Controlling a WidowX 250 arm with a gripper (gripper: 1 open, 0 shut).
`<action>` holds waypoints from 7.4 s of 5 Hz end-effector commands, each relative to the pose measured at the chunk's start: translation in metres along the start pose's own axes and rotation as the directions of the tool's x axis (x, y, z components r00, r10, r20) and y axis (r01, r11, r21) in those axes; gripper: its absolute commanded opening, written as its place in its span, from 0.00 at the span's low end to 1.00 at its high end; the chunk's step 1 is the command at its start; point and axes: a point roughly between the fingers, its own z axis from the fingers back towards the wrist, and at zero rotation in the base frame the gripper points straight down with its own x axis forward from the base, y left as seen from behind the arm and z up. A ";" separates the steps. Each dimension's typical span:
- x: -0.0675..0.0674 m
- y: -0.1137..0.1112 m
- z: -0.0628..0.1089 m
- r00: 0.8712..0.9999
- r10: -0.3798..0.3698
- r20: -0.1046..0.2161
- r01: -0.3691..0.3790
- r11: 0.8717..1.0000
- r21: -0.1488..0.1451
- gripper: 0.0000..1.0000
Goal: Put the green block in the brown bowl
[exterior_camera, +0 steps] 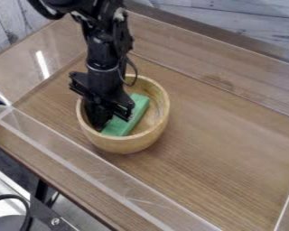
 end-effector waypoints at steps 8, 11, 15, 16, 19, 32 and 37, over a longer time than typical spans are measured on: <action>0.036 0.022 0.094 0.989 -0.039 0.142 0.048 0.997 -0.065 1.00; 0.032 0.003 0.108 0.987 -0.067 0.145 0.069 0.998 -0.008 1.00; 0.020 -0.005 0.109 0.979 0.143 0.144 -0.147 0.989 0.014 1.00; 0.010 -0.004 0.109 0.989 0.109 0.097 -0.102 0.992 -0.079 1.00; 0.039 -0.007 0.106 0.970 0.184 0.161 -0.163 0.977 -0.135 1.00; 0.050 -0.013 0.042 1.000 0.009 0.020 -0.007 0.996 -0.084 0.00; 0.029 -0.019 0.033 1.000 0.012 0.023 -0.008 0.991 -0.135 1.00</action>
